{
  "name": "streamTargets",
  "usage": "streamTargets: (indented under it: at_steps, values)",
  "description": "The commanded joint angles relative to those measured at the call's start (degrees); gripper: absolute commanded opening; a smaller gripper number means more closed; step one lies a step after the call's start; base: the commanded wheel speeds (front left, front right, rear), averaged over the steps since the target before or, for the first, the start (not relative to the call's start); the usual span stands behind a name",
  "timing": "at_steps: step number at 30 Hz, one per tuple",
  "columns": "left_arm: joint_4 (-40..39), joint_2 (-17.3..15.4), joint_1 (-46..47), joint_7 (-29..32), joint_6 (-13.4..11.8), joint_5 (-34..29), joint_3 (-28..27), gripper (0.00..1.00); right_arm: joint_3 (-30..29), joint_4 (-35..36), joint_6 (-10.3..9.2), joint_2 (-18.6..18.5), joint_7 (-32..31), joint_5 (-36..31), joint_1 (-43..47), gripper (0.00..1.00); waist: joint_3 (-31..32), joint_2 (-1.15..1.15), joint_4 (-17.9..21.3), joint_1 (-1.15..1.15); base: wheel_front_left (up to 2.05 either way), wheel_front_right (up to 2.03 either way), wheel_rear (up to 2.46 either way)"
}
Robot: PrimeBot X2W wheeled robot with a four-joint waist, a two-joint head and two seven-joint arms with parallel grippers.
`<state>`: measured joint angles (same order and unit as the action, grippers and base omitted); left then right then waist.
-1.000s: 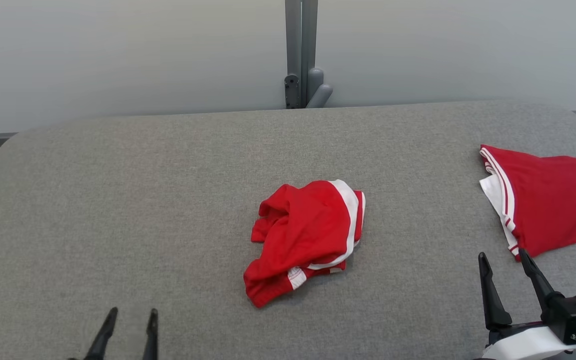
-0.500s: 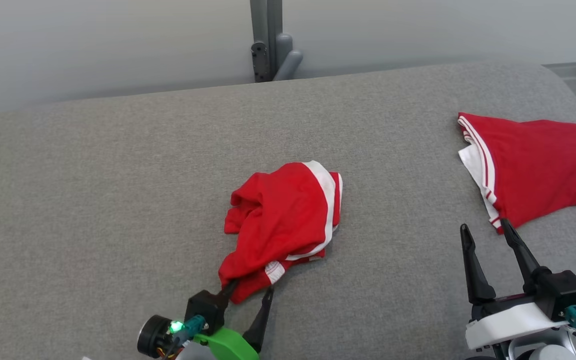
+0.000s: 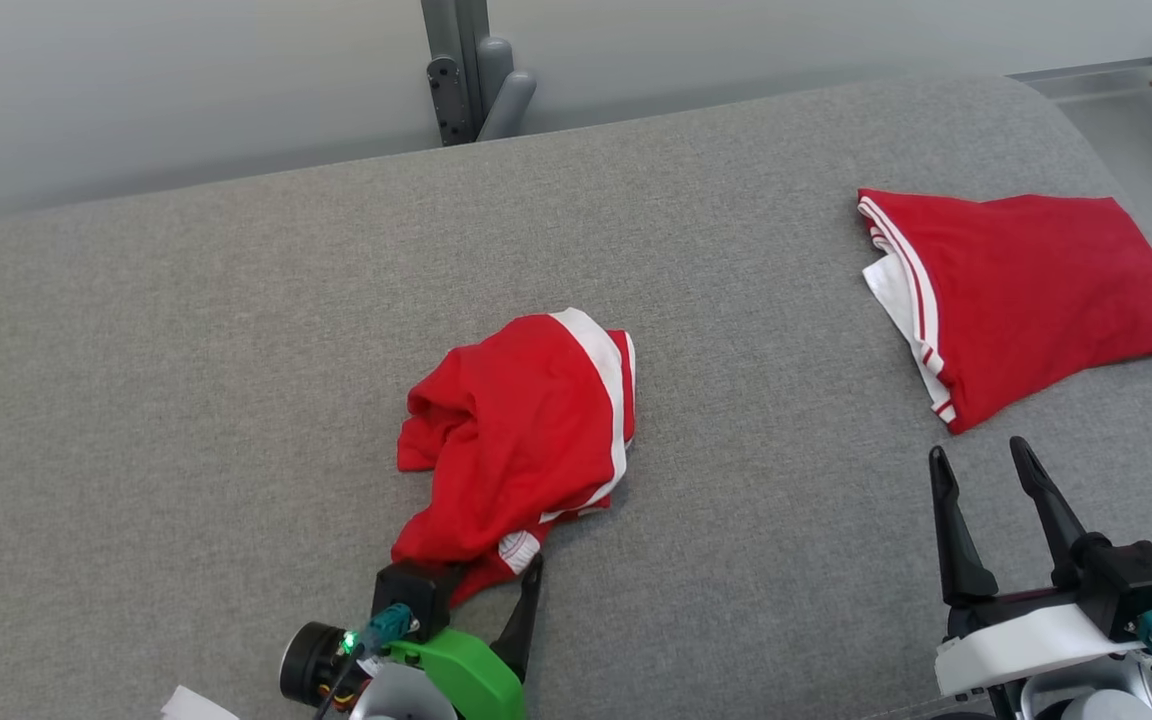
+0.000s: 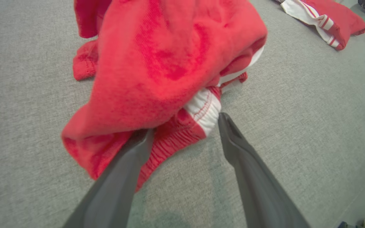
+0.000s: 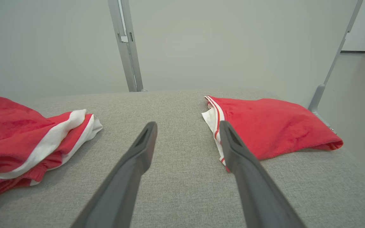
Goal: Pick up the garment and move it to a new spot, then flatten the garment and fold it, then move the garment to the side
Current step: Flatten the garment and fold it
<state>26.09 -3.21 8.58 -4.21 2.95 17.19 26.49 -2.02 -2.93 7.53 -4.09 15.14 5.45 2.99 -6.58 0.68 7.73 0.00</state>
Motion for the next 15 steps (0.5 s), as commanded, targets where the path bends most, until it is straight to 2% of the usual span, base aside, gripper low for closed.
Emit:
streamTargets:
  at_steps: [1, 7, 8, 9, 10, 13, 15]
  values:
    - [-0.80, -0.05, 0.03, 0.54, -0.48, 0.82, 0.36, 1.00, -0.09, -0.05, -0.08, 0.24, -0.02, 0.25, -0.49, 1.00, -0.01, -0.68, -0.08, 0.00, 0.00, 0.00, 0.00]
    - [0.54, 0.02, 1.70, 0.82, -0.95, 1.34, 0.92, 1.00, -0.27, -0.16, -0.08, 0.54, -0.02, 0.42, -0.53, 1.00, -0.10, -0.68, -0.42, 0.00, 0.00, 0.00, 0.00]
    - [1.43, 0.05, 2.10, 1.44, -0.53, 1.19, 1.49, 0.68, -0.17, -0.20, -0.08, 0.58, -0.02, 0.42, -0.52, 1.00, -0.10, -0.68, -0.45, 0.00, 0.00, 0.00, 0.00]
    - [2.02, 0.05, 2.51, 1.97, -0.25, 1.05, 2.01, 0.27, 0.01, -0.24, -0.08, 0.60, -0.02, 0.41, -0.52, 1.00, -0.13, -0.68, -0.42, 0.00, 0.00, 0.00, 0.00]
    - [2.40, 0.05, 3.04, 2.46, 0.28, 1.51, 2.07, 0.00, 0.20, -0.26, -0.08, 0.60, -0.02, 0.35, -0.59, 1.00, -0.19, -0.68, -0.35, 0.00, 0.00, 0.00, 0.00]
    - [0.92, -1.04, 4.27, 4.19, 1.52, 3.28, 1.42, 0.00, -0.32, -0.18, -0.08, 0.59, -0.02, 0.57, -0.72, 1.00, -0.12, -0.68, -0.11, 0.00, 0.00, 0.00, 0.00]
    - [-1.90, -3.42, 5.39, 6.82, 2.78, 3.70, 2.06, 0.00, -0.70, -0.13, -0.08, 0.71, -0.02, 0.81, -0.52, 1.00, -0.18, -0.68, -0.06, 0.00, 0.00, 0.00, 0.00]
